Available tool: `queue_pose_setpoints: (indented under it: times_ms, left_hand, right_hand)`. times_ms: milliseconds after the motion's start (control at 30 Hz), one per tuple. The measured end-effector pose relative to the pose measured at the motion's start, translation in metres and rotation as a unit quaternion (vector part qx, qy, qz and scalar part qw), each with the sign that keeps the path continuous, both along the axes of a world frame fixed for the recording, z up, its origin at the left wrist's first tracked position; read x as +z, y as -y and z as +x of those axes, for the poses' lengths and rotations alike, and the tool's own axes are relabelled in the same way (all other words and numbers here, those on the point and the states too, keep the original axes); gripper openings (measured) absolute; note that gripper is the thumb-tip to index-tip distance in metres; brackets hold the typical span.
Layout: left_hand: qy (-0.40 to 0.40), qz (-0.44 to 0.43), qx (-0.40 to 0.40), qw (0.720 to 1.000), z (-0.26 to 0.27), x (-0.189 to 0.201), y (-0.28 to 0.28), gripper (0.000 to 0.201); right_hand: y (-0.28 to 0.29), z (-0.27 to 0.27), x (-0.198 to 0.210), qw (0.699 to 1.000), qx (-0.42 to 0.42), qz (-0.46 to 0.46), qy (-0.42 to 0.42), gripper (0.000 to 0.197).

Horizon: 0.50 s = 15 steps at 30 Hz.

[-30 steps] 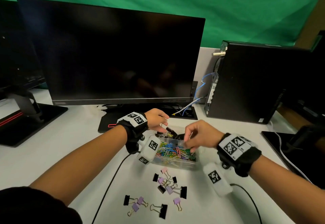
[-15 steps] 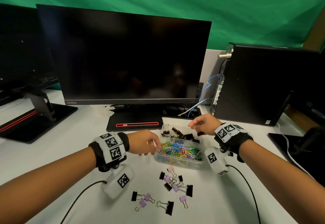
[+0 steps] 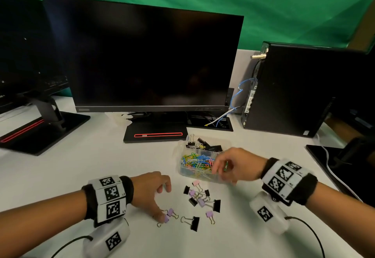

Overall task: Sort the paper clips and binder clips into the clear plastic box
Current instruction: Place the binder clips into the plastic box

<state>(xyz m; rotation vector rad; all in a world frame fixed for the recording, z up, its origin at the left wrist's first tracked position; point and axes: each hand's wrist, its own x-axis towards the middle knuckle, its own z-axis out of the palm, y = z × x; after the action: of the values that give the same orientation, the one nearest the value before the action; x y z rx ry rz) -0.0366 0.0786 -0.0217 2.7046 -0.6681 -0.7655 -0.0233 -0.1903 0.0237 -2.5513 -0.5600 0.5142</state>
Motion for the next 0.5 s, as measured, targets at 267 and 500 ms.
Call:
queue_pose_setpoints:
  times_ms: [267,500]
  left_hand:
    - [0.026,-0.059,0.015,0.998,-0.019,-0.005,0.024,0.069]
    - [0.023,-0.019,0.0,1.0,-0.021,-0.012,0.042,0.111]
  right_hand:
    - [-0.021,-0.035,-0.039,0.98,0.069,-0.187,0.009,0.107]
    - [-0.04,-0.025,-0.063,0.993,0.031,-0.114,-0.002,0.119]
